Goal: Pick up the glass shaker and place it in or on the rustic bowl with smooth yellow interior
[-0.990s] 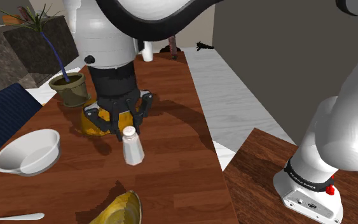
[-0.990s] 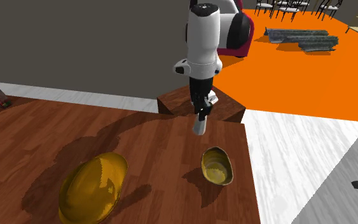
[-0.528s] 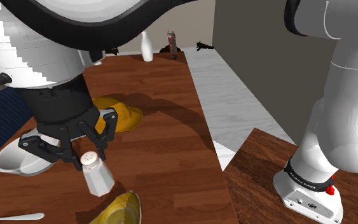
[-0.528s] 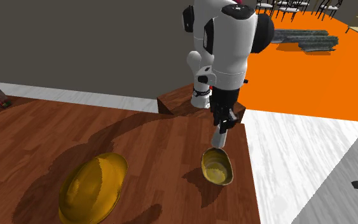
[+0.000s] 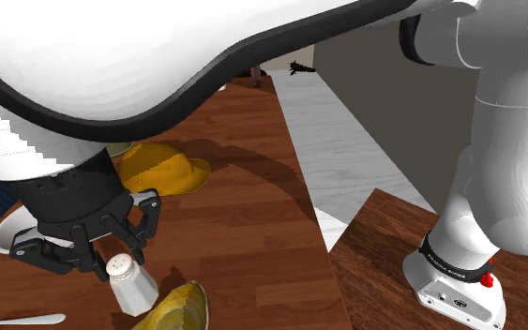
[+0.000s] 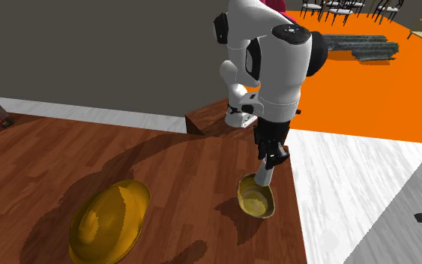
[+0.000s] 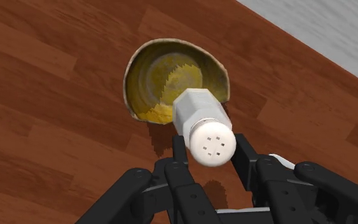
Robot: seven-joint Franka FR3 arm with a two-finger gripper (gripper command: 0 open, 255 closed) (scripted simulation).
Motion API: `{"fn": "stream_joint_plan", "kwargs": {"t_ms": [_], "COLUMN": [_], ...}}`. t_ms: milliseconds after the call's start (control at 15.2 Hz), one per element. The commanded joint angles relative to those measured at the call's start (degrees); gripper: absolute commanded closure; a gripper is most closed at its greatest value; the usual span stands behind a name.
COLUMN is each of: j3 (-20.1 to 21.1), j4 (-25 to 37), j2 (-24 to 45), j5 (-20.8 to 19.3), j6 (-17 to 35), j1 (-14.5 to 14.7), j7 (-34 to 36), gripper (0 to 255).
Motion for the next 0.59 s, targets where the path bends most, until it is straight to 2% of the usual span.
{"fn": "stream_joint_plan", "kwargs": {"t_ms": [0, 528], "j3": [-0.07, -0.37], "j4": [-1.63, -7.57], "j2": [-0.09, 0.15], "j5": [0.04, -0.29], "j6": [1.58, 7.64], "j1": [-0.29, -0.87], "j7": [-0.08, 0.12], "gripper": [255, 255]}}
